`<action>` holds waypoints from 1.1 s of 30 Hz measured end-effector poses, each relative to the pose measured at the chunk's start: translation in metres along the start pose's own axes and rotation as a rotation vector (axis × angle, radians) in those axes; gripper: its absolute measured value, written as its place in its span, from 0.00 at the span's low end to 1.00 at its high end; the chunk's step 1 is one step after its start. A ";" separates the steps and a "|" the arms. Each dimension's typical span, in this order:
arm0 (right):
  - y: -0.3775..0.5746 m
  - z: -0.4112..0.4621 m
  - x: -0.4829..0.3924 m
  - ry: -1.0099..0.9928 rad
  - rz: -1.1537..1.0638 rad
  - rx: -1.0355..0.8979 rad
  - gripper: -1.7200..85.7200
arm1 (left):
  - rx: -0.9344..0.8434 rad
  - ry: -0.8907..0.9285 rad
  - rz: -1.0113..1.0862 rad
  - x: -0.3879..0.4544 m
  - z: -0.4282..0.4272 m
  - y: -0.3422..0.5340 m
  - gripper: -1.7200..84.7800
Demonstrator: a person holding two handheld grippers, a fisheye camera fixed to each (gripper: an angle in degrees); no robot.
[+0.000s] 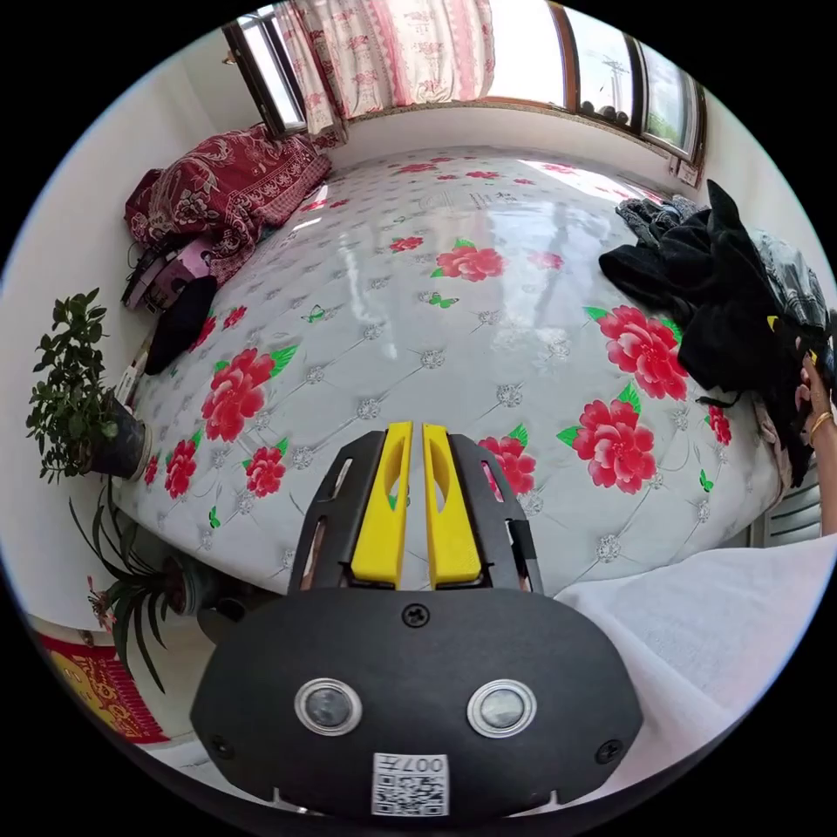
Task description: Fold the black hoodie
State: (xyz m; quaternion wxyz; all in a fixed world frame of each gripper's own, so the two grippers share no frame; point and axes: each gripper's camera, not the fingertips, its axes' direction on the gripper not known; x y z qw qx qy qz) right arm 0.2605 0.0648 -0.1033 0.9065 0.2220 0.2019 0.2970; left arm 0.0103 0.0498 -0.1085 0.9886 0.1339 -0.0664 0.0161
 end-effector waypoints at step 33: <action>0.132 -0.086 -0.329 -0.834 -0.747 -0.232 0.12 | 0.001 0.132 -0.238 -0.287 0.031 0.110 0.10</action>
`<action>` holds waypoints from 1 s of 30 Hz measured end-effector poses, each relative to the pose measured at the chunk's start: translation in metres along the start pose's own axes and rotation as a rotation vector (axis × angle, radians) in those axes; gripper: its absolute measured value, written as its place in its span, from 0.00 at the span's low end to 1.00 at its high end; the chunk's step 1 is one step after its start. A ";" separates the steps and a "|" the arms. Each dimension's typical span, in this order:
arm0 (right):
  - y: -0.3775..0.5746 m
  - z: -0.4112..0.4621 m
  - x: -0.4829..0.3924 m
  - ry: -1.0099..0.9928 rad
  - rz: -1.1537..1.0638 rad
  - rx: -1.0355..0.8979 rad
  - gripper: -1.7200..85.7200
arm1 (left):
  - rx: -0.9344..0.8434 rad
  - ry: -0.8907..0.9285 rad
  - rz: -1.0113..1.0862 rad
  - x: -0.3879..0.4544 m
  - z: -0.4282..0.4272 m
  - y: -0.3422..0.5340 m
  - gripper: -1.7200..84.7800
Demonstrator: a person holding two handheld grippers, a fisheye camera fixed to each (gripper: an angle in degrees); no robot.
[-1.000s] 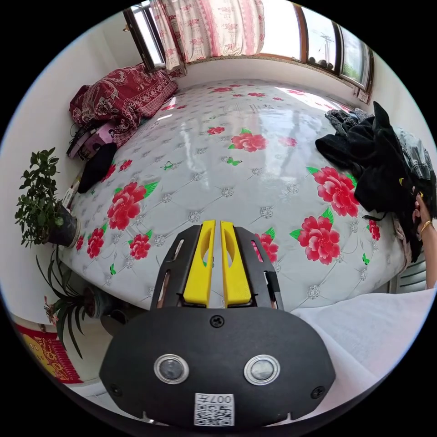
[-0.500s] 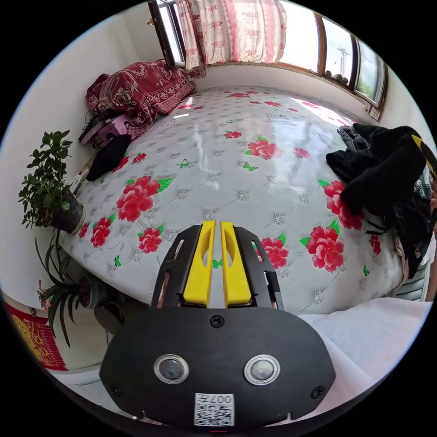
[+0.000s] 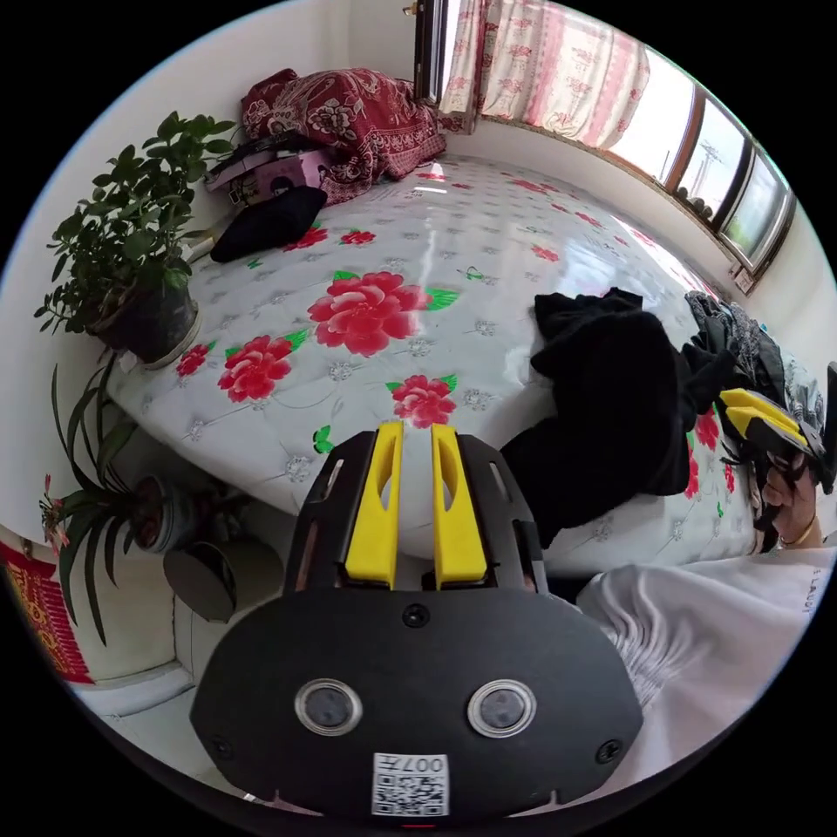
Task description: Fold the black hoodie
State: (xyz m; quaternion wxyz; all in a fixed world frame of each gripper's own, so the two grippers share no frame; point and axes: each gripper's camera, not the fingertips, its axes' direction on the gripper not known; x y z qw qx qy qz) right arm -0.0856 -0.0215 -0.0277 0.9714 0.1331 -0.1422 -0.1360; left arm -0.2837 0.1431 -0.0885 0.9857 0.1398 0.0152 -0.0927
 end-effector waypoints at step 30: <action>-0.034 -0.007 -0.015 -0.020 -0.125 0.051 0.12 | -0.029 0.393 0.351 0.077 0.051 -0.266 0.14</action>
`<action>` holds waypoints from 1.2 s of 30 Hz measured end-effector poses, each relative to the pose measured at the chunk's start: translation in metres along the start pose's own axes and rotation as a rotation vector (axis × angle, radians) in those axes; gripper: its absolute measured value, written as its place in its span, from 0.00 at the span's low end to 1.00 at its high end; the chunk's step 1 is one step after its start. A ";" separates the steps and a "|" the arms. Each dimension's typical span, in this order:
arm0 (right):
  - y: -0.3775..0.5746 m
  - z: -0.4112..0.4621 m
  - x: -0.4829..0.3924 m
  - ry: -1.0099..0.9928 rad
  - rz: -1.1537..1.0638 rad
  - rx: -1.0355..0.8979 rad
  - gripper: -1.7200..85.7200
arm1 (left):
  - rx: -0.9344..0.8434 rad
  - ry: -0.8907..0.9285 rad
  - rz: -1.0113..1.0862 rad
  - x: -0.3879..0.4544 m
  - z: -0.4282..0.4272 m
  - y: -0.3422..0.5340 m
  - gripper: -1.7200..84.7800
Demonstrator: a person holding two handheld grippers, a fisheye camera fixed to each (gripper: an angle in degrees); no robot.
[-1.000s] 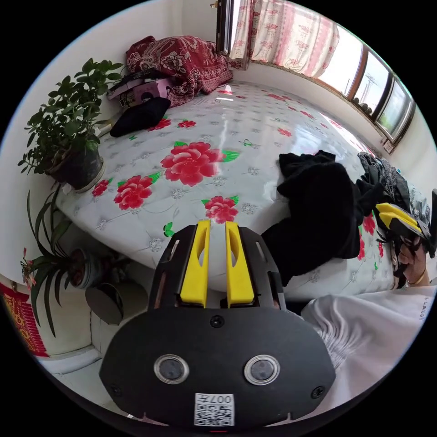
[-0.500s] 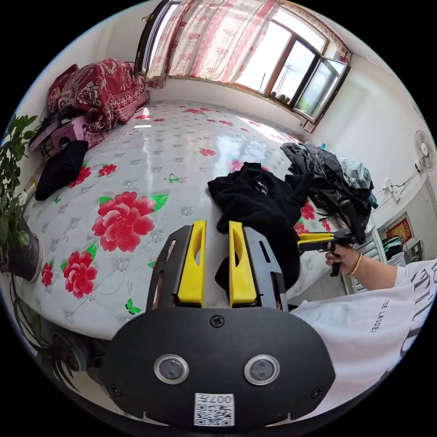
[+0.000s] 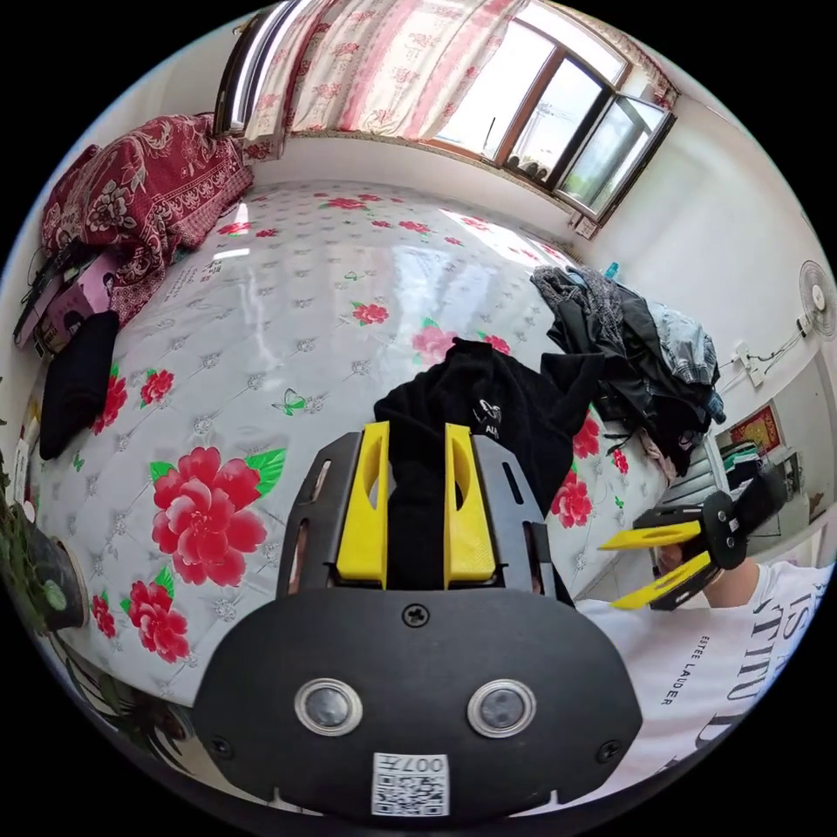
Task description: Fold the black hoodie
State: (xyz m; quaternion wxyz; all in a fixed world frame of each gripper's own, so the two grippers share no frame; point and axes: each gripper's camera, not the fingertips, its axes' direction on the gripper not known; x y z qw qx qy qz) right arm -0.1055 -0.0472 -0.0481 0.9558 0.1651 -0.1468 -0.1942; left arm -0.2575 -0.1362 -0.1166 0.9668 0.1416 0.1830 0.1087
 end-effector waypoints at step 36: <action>0.084 -0.255 -0.043 0.585 0.110 0.838 0.04 | 0.908 -0.022 0.068 0.053 -0.286 0.148 0.02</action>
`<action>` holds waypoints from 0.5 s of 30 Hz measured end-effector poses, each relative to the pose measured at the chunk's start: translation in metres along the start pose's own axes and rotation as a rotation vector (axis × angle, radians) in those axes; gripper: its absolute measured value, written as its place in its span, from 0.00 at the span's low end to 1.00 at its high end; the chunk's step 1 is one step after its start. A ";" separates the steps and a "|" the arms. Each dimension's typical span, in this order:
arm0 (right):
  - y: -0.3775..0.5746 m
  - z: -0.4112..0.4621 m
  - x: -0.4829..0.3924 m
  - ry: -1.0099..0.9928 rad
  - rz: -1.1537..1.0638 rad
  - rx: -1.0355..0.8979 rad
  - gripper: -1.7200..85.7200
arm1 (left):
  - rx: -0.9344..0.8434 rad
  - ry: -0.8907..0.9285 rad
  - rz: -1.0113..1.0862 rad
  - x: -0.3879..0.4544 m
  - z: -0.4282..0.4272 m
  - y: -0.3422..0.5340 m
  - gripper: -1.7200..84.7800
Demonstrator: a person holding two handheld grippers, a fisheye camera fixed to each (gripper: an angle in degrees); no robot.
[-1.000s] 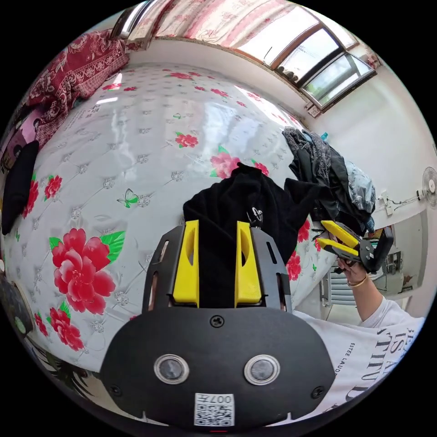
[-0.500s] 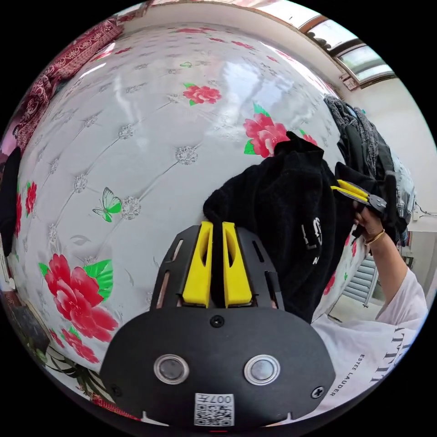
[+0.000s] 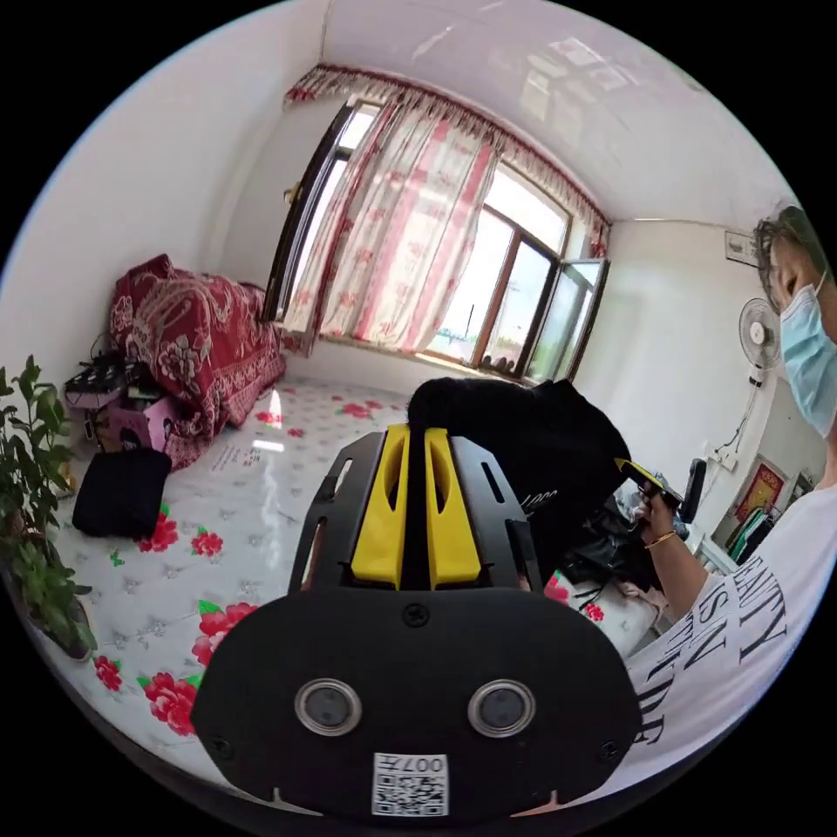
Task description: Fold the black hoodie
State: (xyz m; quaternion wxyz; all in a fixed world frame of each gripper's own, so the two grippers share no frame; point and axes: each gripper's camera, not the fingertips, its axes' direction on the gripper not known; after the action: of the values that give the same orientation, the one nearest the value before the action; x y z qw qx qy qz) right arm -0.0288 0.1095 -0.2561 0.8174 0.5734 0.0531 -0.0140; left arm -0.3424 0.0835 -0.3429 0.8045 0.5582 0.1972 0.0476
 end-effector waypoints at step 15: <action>-0.103 -0.161 -0.099 0.221 -0.248 0.374 0.07 | 0.335 -0.067 0.178 0.091 -0.149 -0.044 0.03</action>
State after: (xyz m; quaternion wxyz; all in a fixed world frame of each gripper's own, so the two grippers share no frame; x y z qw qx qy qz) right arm -0.1475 0.2216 -0.3964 0.6785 0.7017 0.2087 -0.0608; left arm -0.3206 0.2248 -0.4514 0.6991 0.7008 0.1254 0.0664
